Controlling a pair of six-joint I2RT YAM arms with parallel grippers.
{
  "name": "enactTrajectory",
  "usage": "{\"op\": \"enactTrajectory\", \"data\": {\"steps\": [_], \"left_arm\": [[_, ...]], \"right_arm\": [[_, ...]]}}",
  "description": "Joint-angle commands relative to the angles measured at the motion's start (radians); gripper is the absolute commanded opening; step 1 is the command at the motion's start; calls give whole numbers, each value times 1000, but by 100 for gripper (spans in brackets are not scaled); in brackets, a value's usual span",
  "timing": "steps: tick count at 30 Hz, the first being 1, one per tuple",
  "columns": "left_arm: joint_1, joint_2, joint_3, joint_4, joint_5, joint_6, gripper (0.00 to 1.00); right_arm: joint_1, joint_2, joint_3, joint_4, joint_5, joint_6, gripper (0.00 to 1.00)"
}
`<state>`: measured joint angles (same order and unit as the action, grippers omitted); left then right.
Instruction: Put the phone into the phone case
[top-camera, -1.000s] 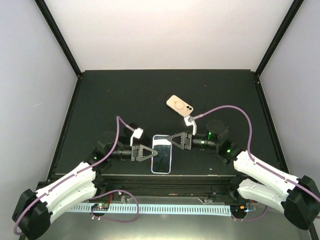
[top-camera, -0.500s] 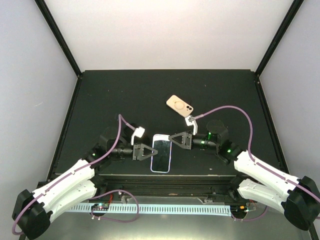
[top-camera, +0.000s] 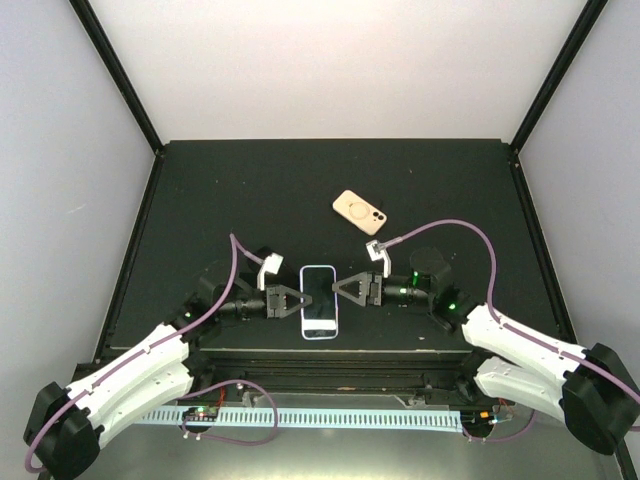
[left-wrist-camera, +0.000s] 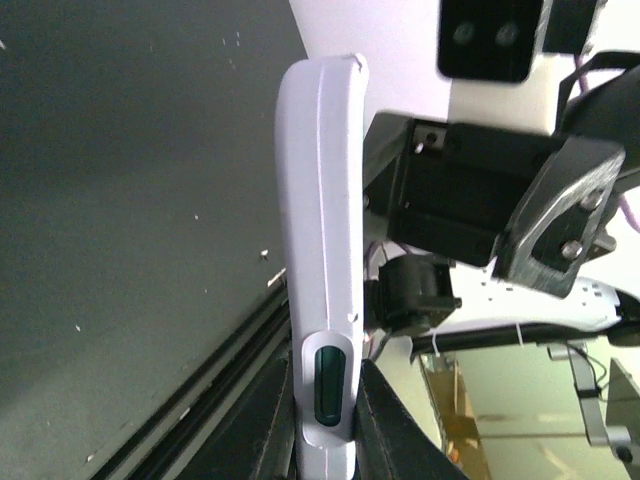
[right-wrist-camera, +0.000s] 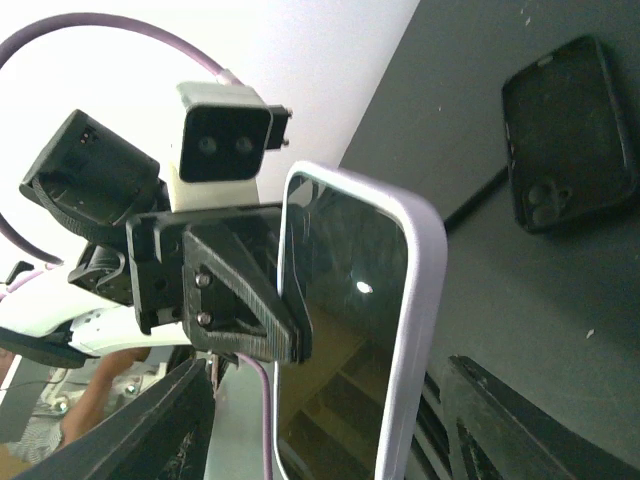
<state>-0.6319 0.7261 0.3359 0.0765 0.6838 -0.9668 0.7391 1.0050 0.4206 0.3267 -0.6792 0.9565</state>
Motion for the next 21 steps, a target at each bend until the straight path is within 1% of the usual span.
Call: {"op": "enactTrajectory", "data": {"steps": [1, 6, 9, 14, 16, 21], "left_arm": [[6, -14, 41, 121, -67, -18, 2], [5, 1, 46, 144, -88, -23, 2], [6, 15, 43, 171, -80, -32, 1], [7, 25, 35, 216, -67, -60, 2], [7, 26, 34, 231, -64, -68, 1], [6, 24, 43, 227, -64, -68, 2]], "right_arm": [[2, 21, -33, 132, -70, 55, 63], [3, 29, -50, 182, -97, 77, 54], [3, 34, -49, 191, -107, 72, 53], [3, 59, -38, 189, -115, 63, 57], [3, 82, -34, 178, -114, 54, 60], [3, 117, -41, 180, -105, 46, 63]]}}
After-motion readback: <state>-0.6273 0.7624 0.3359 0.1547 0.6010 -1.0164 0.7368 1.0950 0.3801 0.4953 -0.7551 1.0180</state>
